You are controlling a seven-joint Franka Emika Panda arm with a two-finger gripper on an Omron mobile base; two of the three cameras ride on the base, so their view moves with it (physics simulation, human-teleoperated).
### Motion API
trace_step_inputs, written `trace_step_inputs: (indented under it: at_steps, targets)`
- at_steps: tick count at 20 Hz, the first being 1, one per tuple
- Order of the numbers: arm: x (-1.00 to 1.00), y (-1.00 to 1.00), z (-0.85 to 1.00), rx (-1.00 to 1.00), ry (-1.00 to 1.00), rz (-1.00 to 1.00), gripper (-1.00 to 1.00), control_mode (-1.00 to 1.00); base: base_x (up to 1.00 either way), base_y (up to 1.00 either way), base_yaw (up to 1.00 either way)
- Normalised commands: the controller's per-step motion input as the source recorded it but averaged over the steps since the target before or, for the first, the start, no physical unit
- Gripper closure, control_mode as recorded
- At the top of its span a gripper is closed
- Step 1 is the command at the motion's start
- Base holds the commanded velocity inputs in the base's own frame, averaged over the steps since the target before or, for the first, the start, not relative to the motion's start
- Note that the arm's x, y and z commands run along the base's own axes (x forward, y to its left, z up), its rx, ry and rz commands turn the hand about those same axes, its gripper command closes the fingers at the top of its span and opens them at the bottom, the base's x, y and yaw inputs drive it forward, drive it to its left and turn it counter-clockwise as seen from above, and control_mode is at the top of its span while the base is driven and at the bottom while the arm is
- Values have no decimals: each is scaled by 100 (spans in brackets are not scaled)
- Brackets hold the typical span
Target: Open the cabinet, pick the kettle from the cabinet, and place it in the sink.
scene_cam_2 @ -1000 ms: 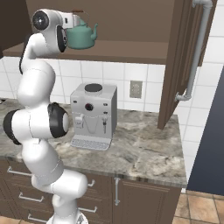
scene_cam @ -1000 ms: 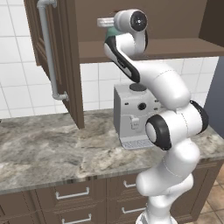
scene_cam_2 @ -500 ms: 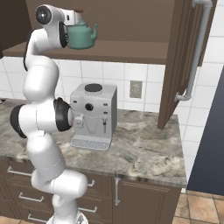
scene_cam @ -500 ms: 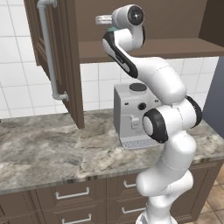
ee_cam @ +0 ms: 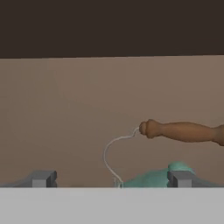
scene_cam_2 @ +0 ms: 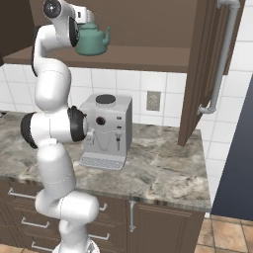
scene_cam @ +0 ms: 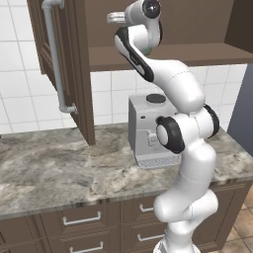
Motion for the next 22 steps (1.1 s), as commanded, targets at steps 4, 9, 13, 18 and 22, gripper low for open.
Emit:
trace_step_inputs:
  at_steps: [4, 9, 13, 18, 22]
  targets:
    - [23, 9, 7, 0, 0, 0, -100, -100, 0, 0, 0]
    - [26, 18, 7, 0, 2, 0, -100, -100, 0, 0, 0]
    - [25, 20, 5, 0, 2, 0, -100, -100, 0, 0, 0]
    - [12, 18, 5, 0, 1, 0, -100, -100, 0, 0, 0]
    - [11, 19, 5, 0, 0, 0, -100, -100, 0, 0, 0]
